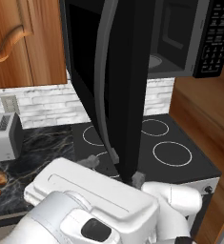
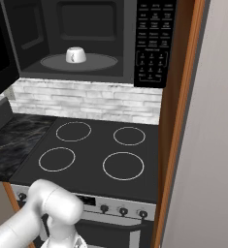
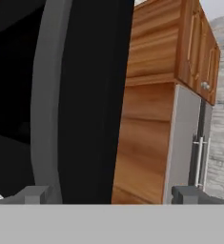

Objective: Pick the mug from the counter and place it inside the microwave. Then close the microwave.

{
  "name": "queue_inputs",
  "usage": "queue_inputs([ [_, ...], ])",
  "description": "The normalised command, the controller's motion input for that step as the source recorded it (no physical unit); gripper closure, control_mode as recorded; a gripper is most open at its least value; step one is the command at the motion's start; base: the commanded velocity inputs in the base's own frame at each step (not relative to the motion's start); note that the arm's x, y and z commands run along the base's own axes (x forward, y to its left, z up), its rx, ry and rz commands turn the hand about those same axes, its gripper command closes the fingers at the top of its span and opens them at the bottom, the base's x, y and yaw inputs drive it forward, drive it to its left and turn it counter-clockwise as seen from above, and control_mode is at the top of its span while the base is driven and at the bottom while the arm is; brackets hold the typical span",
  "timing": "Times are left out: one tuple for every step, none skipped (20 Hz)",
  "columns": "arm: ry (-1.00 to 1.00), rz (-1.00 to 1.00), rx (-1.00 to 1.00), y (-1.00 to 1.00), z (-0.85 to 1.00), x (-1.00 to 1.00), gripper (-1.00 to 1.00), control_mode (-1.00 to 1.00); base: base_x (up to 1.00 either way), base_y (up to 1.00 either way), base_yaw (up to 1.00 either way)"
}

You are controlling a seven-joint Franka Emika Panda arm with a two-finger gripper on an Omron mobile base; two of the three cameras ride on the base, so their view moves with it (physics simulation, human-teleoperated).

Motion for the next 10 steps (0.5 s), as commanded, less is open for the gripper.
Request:
queue_inputs([
  [0.0, -0.19, 0.0, 0.0, 0.0, 0.16, -1.0, -1.0, 0.0, 0.0, 0.0],
  [0.0, -0.19, 0.0, 0.02, 0.0, 0.14, -1.0, -1.0, 0.0, 0.0, 0.0],
  [0.0, -0.18, 0.0, 0.13, 0.0, 0.14, -1.0, -1.0, 0.0, 0.0, 0.0],
  [0.0, -0.18, 0.0, 0.21, 0.0, 0.11, -1.0, -1.0, 0.0, 0.0, 0.0],
  [0.0, -0.17, 0.0, 0.29, 0.0, 0.02, -1.0, -1.0, 0.0, 0.0, 0.0],
  [0.0, -0.16, 0.0, 0.36, 0.0, 0.0, -1.0, -1.0, 0.0, 0.0, 0.0],
  [0.0, -0.15, 0.0, 0.37, -0.01, 0.0, -1.0, -1.0, 0.0, 0.0, 0.0],
  [0.0, -0.14, 0.0, 0.39, -0.01, 0.02, -1.0, -1.0, 0.0, 0.0, 0.0],
  [0.0, -0.13, 0.0, 0.4, -0.04, 0.06, -1.0, -1.0, 0.0, 0.0, 0.0],
  [0.0, -0.11, 0.0, 0.34, -0.01, 0.03, -1.0, -1.0, 0.0, 0.0, 0.0],
])
